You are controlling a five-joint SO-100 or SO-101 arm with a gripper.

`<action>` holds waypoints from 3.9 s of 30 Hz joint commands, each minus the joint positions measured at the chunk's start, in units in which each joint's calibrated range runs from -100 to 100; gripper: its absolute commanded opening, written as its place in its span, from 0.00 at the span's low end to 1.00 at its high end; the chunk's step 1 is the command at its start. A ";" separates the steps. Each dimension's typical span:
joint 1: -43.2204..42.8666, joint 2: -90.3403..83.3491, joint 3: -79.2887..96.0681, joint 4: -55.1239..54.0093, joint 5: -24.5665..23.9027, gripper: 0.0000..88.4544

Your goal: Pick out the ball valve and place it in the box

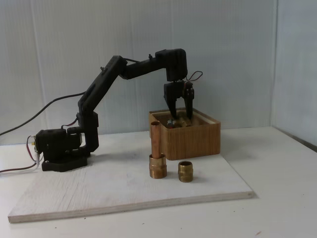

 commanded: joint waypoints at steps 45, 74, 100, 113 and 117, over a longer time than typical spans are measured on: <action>-0.10 -23.54 4.77 1.89 -2.21 0.02; 5.28 -114.59 86.63 -7.67 -1.69 0.01; 14.43 -131.89 134.46 -27.81 4.05 0.01; 18.27 -131.97 126.97 -50.02 13.01 0.01; 19.38 -131.97 126.88 -63.63 15.80 0.01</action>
